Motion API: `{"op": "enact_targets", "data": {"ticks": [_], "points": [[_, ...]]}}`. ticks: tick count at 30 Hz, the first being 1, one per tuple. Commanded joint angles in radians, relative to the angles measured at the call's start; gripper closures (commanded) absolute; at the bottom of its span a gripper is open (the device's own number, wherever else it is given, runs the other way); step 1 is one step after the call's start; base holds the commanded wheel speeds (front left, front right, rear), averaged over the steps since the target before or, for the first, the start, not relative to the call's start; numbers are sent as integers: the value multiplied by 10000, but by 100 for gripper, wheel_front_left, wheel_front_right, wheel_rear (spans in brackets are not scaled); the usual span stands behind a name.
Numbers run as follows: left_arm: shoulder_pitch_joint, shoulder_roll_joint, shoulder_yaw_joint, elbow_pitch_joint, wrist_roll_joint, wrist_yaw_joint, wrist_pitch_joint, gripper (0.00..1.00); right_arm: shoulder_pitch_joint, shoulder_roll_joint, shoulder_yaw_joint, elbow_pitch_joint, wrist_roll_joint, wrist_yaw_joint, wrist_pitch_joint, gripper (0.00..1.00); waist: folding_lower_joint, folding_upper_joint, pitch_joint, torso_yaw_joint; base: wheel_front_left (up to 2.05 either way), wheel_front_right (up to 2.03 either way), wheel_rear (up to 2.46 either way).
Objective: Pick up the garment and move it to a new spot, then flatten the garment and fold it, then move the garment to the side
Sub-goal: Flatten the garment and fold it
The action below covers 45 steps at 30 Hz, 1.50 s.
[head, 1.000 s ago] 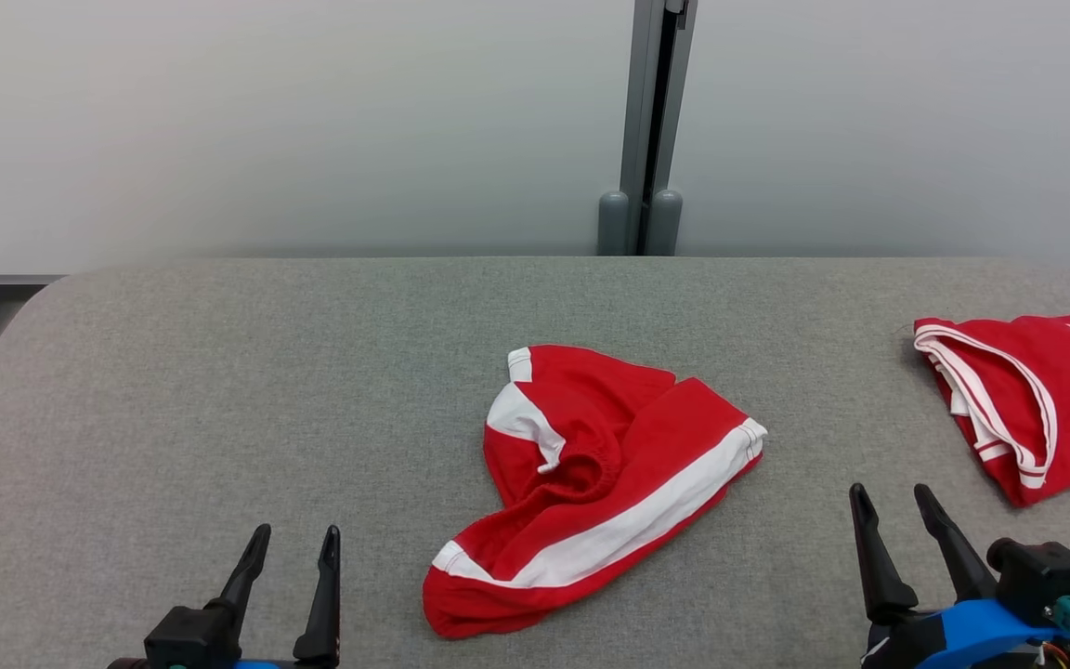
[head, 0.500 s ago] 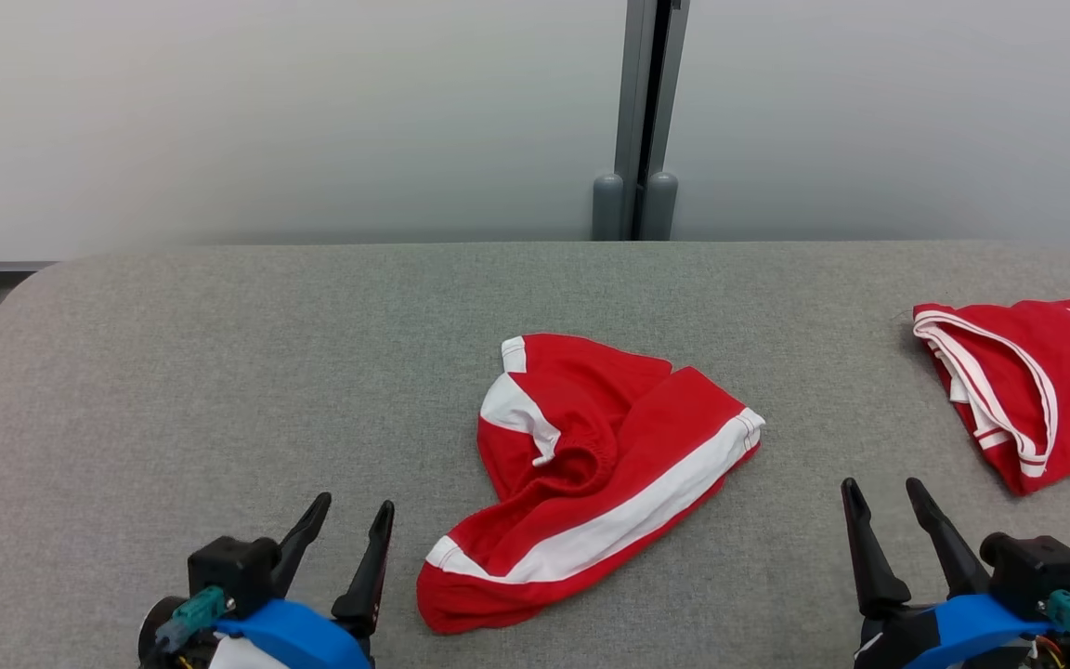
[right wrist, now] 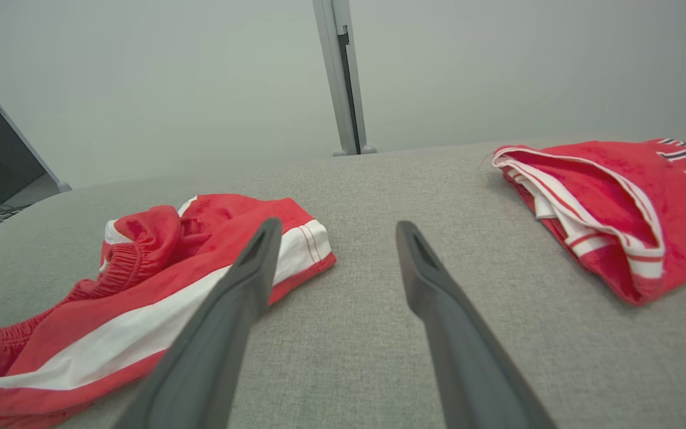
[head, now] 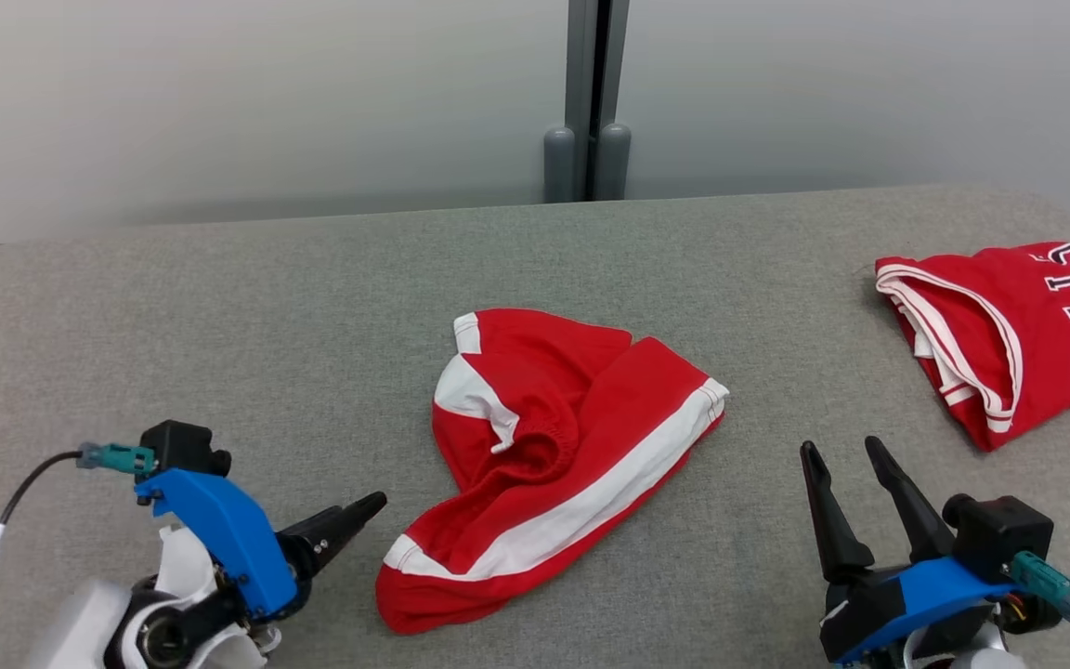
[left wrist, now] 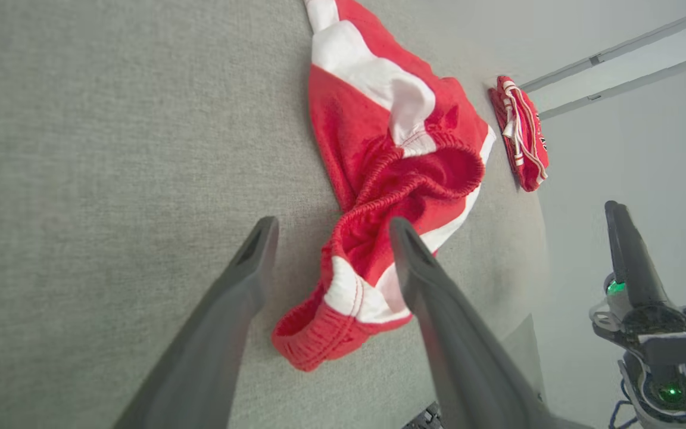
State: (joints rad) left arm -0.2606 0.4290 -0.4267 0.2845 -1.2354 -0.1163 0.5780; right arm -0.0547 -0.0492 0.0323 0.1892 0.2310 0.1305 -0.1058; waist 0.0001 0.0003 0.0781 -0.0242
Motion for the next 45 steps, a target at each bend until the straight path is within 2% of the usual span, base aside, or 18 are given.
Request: {"op": "enact_targets", "data": {"ticks": [1, 5, 10, 14, 16, 21, 25, 28, 38, 39, 40, 41, 42, 43, 45], "points": [[-280, 60, 119, 33, -231, 125, 262, 0, -118, -28, 38, 11, 0, 3, -25, 0, -1, -3, 12, -60, 0, 0, 0], [-473, 228, 564, -3, -1432, 827, 1476, 0, -366, -27, 237, 37, 87, 5, -101, 0, -1, -3, 159, -288, 0, 0, 0], [-640, 305, 1230, -198, -2513, 1779, 2158, 0, -513, -30, 474, 206, 261, 3, -230, 0, -1, -3, 384, -564, 0, 0, 0], [-472, 483, 1490, -496, -3150, 2708, 2852, 0, -702, -28, 589, 356, 376, 5, -402, 0, -1, -3, 612, -819, 0, 0, 0], [-296, 795, 1429, -899, -3086, 2864, 3123, 0, -805, -27, 683, 411, 437, 3, -463, 0, -1, -3, 782, -987, 0, 0, 0], [462, 1767, 738, -2268, -2403, 2186, 3774, 0, -1001, -24, 598, 502, 569, 5, -741, 0, -1, -3, 1199, -1256, 0, 0, 0], [945, 2426, 350, -3274, -1598, 1624, 3714, 0, -1066, -27, 463, 588, 592, 3, -876, 0, -1, -3, 1502, -1259, 0, 0, 0], [1028, 2570, 299, -3589, -1223, 1406, 3489, 0, -1112, -25, 389, 652, 596, 5, -968, 0, -1, -3, 1664, -1172, 0, 0, 0], [589, 2139, 226, -3295, -770, 766, 2836, 0, -1515, -28, 617, 785, 668, 3, -1085, 0, -1, -3, 1960, -1104, 0, 0, 0], [600, 2209, 153, -3285, -700, 726, 2907, 9, -1505, -27, 609, 780, 650, 5, -1098, 0, -1, -3, 1978, -1104, 0, 0, 0], [613, 2245, 121, -3286, -650, 709, 2919, 44, -1496, -27, 584, 774, 619, 5, -1110, 0, -1, -3, 2000, -1099, 0, 0, 0], [623, 2249, 88, -3307, -635, 695, 2941, 56, -1494, -28, 524, 751, 569, 5, -1089, 0, -1, -3, 2034, -1072, 0, 0, 0], [634, 2281, 31, -3337, -547, 643, 2969, 89, -1510, -27, 493, 733, 521, 5, -1089, 0, -1, -3, 2063, -1048, 0, 0, 0], [632, 2307, -6, -3367, -497, 615, 2988, 100, -1536, -27, 459, 709, 476, 5, -1067, 0, -1, -3, 2091, -1008, 0, 0, 0], [562, 2315, -83, -3468, -351, 501, 2899, 100, -1681, -25, 415, 630, 367, 5, -995, 0, -1, -3, 2143, -911, 0, 0, 0]]}}
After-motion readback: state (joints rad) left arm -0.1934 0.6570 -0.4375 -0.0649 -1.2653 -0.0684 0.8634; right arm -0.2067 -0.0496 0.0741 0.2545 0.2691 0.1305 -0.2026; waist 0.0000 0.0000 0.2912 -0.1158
